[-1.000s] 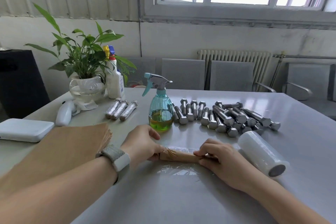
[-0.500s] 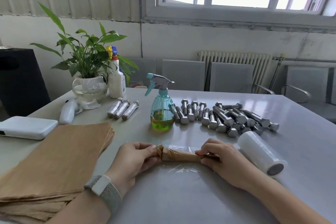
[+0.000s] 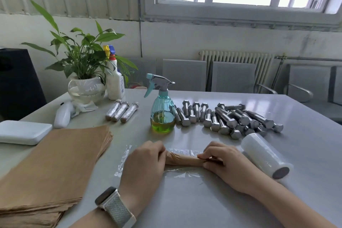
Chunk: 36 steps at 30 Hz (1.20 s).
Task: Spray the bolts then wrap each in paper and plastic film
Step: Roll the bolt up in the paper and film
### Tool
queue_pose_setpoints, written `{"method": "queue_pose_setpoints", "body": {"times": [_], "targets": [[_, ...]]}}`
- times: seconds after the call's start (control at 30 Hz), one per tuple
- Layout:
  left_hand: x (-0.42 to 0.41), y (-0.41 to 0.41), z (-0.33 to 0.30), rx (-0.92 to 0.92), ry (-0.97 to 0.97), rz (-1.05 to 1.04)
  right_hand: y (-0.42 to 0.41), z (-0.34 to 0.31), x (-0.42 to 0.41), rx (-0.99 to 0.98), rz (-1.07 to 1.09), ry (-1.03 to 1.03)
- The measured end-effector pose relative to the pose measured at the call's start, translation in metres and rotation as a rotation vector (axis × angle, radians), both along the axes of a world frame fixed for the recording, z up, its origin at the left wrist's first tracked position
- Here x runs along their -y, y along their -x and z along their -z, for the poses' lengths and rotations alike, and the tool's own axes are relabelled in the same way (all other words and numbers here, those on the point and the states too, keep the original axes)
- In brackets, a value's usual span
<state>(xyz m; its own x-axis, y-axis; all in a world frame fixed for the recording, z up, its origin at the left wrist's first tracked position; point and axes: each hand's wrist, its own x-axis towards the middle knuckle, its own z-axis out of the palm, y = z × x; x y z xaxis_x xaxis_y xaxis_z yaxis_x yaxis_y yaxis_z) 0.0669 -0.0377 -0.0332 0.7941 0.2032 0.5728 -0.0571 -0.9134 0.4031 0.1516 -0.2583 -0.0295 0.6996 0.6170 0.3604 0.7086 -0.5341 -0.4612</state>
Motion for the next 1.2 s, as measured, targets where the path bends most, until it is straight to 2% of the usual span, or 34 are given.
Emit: {"method": "queue_pose_setpoints", "body": {"times": [0.13, 0.33, 0.4, 0.47, 0.53, 0.57, 0.6, 0.63, 0.67, 0.7, 0.8, 0.87, 1.0, 1.2], "targets": [[0.002, -0.001, -0.007, -0.005, -0.419, 0.031, 0.0, 0.0, -0.001, -0.006, 0.007, 0.003], [-0.001, -0.003, -0.004, -0.005, -0.624, 0.118, 0.002, -0.002, 0.0, -0.017, 0.012, 0.008], [0.002, 0.003, -0.002, -0.068, -0.657, 0.134, 0.002, -0.002, 0.0, -0.013, 0.012, 0.007], [-0.003, 0.005, -0.005, -0.193, -0.539, 0.126, 0.002, -0.002, -0.001, -0.009, 0.015, 0.014], [-0.021, 0.003, -0.018, -0.36, -0.148, 0.184, 0.003, -0.003, -0.001, -0.01, 0.014, 0.013], [-0.028, 0.002, -0.025, -0.454, 0.134, 0.241, 0.003, -0.003, -0.001, -0.011, 0.011, 0.011], [-0.04, -0.002, -0.033, -0.479, 0.38, 0.256, 0.003, -0.003, -0.001, -0.011, 0.009, 0.012], [-0.053, -0.008, -0.038, -0.462, 0.518, 0.206, 0.003, -0.003, -0.001, -0.009, 0.009, 0.015], [-0.065, -0.013, -0.043, -0.435, 0.543, 0.11, 0.004, -0.003, -0.001, -0.007, 0.01, 0.017], [-0.078, -0.018, -0.045, -0.417, 0.461, -0.006, 0.004, -0.003, -0.001, -0.006, 0.011, 0.017], [-0.103, -0.028, -0.038, -0.535, 0.001, -0.268, 0.004, -0.002, -0.001, -0.014, 0.011, 0.01], [-0.103, -0.032, -0.028, -0.611, -0.131, -0.316, 0.004, -0.002, -0.001, -0.016, 0.011, 0.006], [-0.093, -0.034, -0.01, -0.568, -0.117, -0.336, 0.004, -0.003, -0.001, -0.002, 0.005, 0.017], [-0.088, -0.033, -0.003, -0.398, 0.107, -0.255, 0.003, -0.003, 0.0, 0.012, 0.0, 0.03]]}}
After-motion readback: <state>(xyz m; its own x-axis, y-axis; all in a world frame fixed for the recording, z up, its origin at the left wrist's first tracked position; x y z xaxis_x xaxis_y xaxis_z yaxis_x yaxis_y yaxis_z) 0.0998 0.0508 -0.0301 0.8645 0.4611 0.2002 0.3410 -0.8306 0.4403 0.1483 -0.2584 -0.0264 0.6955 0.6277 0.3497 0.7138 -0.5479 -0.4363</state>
